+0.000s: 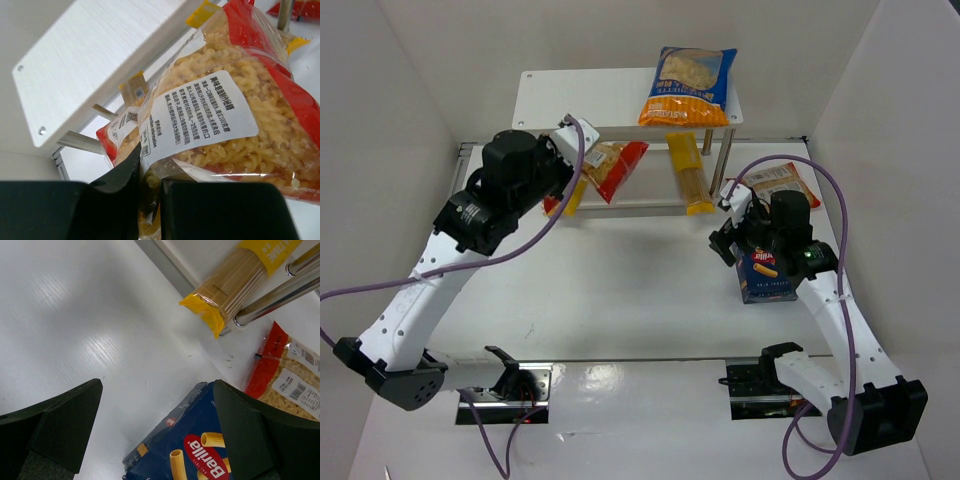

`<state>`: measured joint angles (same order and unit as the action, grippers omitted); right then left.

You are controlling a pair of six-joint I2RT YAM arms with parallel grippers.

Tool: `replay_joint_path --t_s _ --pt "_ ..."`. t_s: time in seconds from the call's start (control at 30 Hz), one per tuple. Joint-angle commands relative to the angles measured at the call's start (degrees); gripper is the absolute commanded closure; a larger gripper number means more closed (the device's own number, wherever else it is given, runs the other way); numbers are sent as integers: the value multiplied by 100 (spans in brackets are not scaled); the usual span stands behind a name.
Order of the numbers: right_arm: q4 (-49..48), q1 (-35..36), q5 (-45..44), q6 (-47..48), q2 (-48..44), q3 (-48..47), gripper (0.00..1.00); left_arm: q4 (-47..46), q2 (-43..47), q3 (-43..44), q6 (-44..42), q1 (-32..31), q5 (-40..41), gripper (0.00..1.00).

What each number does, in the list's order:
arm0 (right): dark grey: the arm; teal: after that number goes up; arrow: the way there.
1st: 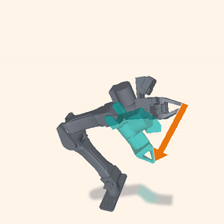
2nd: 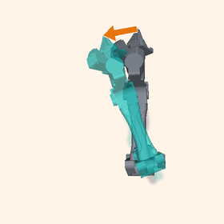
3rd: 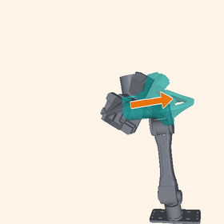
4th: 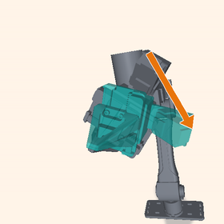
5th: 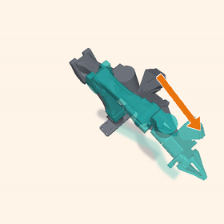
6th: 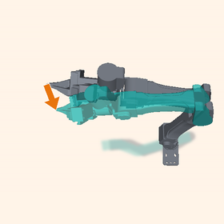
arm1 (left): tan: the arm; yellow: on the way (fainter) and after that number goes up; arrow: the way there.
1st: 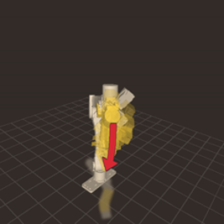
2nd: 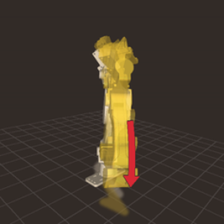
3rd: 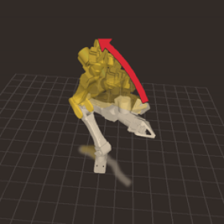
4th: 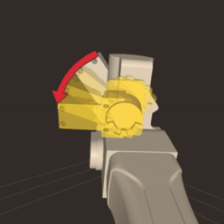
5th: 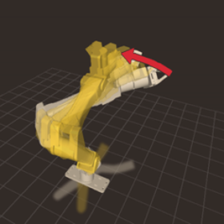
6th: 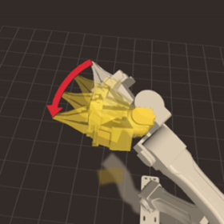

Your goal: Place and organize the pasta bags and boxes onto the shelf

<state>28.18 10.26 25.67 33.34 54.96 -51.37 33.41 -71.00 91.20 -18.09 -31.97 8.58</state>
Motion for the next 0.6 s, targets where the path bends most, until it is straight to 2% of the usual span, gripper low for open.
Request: replay_joint_path --t_s 0.0,0.57 --pt "-147 -77 26 41 -3 13 0 -625 -97 758 -142 6 319 100" --pt "-147 -130 26 93 -3 66 0 -414 -985 2577 -318 6 1102 100"
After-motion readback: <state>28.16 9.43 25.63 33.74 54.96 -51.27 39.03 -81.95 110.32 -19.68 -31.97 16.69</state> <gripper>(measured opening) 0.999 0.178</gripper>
